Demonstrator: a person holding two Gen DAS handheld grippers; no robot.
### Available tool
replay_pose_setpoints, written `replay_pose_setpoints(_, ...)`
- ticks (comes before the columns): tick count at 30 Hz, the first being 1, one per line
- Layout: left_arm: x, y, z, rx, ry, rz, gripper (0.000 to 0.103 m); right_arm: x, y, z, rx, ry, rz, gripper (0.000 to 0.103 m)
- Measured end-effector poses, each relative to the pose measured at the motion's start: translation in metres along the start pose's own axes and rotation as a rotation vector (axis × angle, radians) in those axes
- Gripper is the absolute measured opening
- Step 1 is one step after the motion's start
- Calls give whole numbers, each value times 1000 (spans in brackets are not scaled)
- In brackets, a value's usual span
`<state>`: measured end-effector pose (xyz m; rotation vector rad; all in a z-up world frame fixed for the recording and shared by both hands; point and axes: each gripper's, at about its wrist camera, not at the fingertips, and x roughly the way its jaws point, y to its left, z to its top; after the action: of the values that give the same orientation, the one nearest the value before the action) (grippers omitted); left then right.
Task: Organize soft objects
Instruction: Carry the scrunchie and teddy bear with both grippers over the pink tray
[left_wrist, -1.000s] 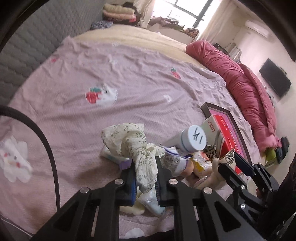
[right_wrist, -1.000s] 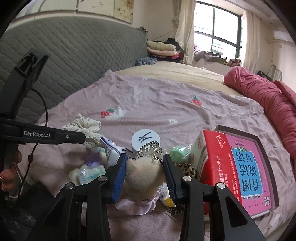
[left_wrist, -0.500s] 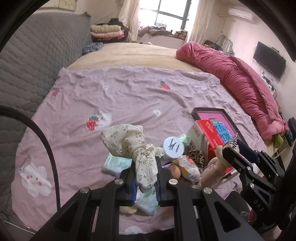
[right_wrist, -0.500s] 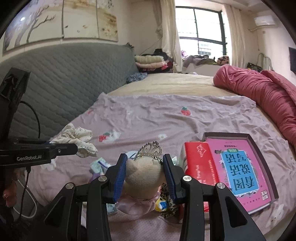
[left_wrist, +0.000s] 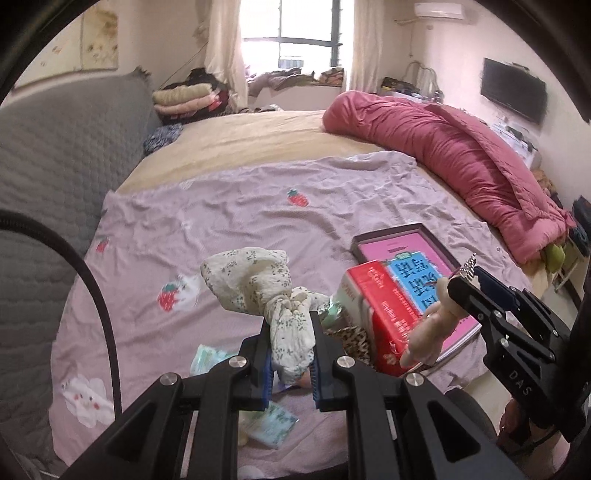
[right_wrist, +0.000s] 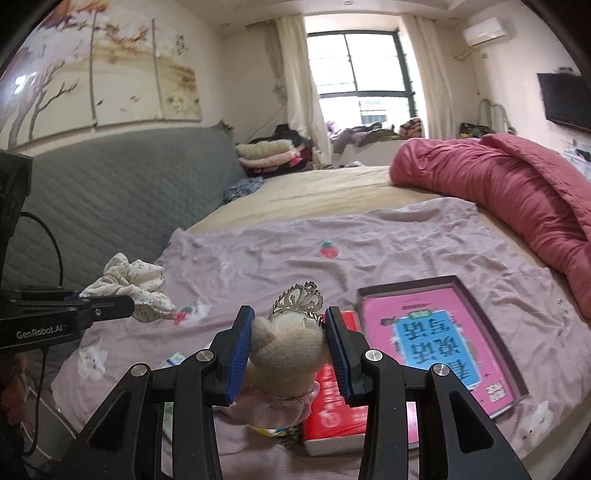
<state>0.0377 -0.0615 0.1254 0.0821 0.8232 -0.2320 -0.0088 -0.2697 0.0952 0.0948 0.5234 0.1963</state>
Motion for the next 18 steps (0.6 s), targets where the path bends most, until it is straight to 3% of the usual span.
replay_pose_setpoints(10, 11, -64, 16, 103, 11, -24, 16, -14, -67, 5, 107, -29, -85, 41)
replay_pose_setpoints(18, 56, -130, 23, 145, 87, -157, 16, -10, -143, -5, 230, 7, -208, 41)
